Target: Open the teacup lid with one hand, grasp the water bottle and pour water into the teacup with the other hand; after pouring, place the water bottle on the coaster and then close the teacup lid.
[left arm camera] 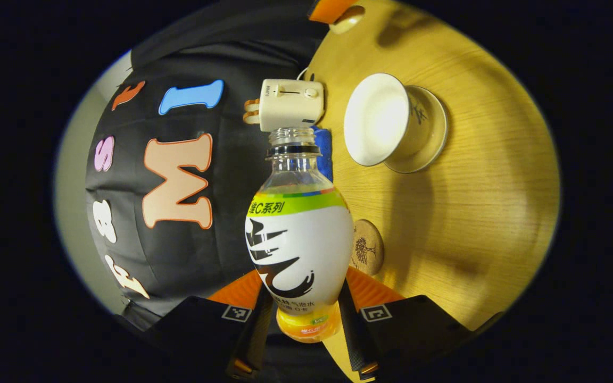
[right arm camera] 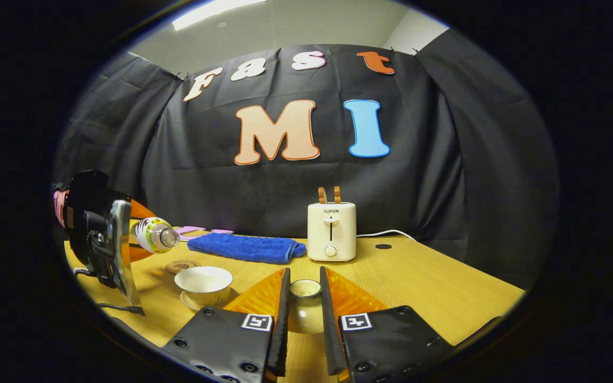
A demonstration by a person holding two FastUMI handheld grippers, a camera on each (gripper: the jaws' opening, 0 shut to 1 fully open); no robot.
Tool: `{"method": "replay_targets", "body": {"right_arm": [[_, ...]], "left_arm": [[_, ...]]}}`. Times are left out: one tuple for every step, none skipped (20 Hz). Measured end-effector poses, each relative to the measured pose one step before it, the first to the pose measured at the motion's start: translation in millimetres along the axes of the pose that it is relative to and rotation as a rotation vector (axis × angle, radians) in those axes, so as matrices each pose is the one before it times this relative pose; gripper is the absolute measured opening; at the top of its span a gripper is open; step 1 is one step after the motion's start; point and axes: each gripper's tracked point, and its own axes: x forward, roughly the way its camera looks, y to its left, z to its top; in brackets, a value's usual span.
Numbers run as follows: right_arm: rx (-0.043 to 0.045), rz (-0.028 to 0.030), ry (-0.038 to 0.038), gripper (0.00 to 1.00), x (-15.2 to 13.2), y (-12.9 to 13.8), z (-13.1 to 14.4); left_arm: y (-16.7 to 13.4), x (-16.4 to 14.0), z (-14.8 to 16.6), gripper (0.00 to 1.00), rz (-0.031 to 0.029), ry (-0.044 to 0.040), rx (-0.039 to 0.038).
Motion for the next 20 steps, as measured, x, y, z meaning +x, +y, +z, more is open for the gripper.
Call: {"method": "replay_targets", "body": {"right_arm": [[-0.00061,0.00017,-0.00063,0.33,0.3,0.04,0.25],[0.00036,-0.00022,0.00044,0.33,0.03,0.11,0.15],[0.00013,0.0,-0.00001,0.33,-0.19,0.06,-0.11],[-0.00043,0.00021,-0.00026,0.33,0.11,-0.21,0.09],[0.00052,-0.0002,0.0003,0.33,0.38,0.16,-0.09],[-0.0004,0.00004,-0.00015,0.33,-0.34,-0.07,-0.14],[-0.00015,-0.00012,-0.00025,0.33,-0.25,-0.21,0.35],[-0.00052,-0.00254,0.00001,0.33,-0.01,-0.85,0.68],[0.00031,-0.00122,0.00041,0.33,-0.2,0.31,-0.67],[-0.00038,0.0,-0.0002,0.33,-0.06,0.01,0.1],[0.0003,-0.0002,0.00026,0.33,0.17,-0.08,-0.43],[-0.00043,0.00026,-0.00023,0.33,0.07,-0.1,0.68],[0.0002,0.00427,-0.00001,0.33,-0.24,0.68,-0.16],[0.00052,0.00574,0.0002,0.33,0.48,1.88,-0.26],[0.00005,0.00121,0.00022,0.33,0.14,-0.13,0.22],[0.00041,-0.00003,0.00026,0.33,-0.85,-0.48,-0.29],[-0.00025,0.00013,0.00002,0.33,0.29,0.02,0.25],[0.00017,0.00104,0.00065,0.33,-0.11,0.25,-0.35],[0.00001,0.00401,0.00212,0.33,0.53,0.87,0.44],[0.00033,0.00138,0.00028,0.33,0.0,0.21,-0.39]], "left_arm": [[-0.1,-0.88,-0.24,0.59,-0.01246,0.00926,0.02094],[0.02,-0.55,0.35,0.59,-0.00937,0.0063,0.02224],[1.92,-1.3,-0.61,0.59,-0.0068,0.00654,0.02423],[0.87,0.54,-0.43,0.59,-0.00055,0.00452,0.02483],[-0.27,-0.16,-2.27,0.59,-0.00417,0.00803,0.01809],[-0.74,0.34,-0.06,0.59,-0.00446,0.00469,0.0156],[1.34,-1.65,-0.21,0.59,-0.00834,0.00609,0.01955],[0.3,-0.53,-1.32,0.59,-0.00812,0.00479,0.01863],[0.3,-0.41,-1.42,0.59,-0.00771,0.00564,0.01986],[0.36,0.09,-0.92,0.59,-0.00326,0.00614,0.01699],[-0.07,0.28,-0.44,0.58,-0.00492,0.0061,0.0217],[0.47,-2.59,0.18,0.58,-0.00094,0.00401,0.01715],[1.05,0.14,0.84,0.59,0.00519,-0.00004,0.01537],[-0.86,-0.52,-0.49,0.59,-0.00133,0.00438,0.01067],[0.62,-0.01,-1.02,0.59,-0.0013,0.00373,0.01271],[0.42,0.43,-1.89,0.59,-0.00055,0.00717,0.01514],[0.86,0.14,-1.18,0.59,-0.00306,0.00556,0.01362],[0.25,0.2,-1.14,0.58,-0.00512,0.00626,0.01008],[1.69,0.64,-2.48,0.59,-0.0032,0.01616,0.01404],[1.44,0.87,-1.91,0.59,0.00271,0.00678,0.01153]]}}
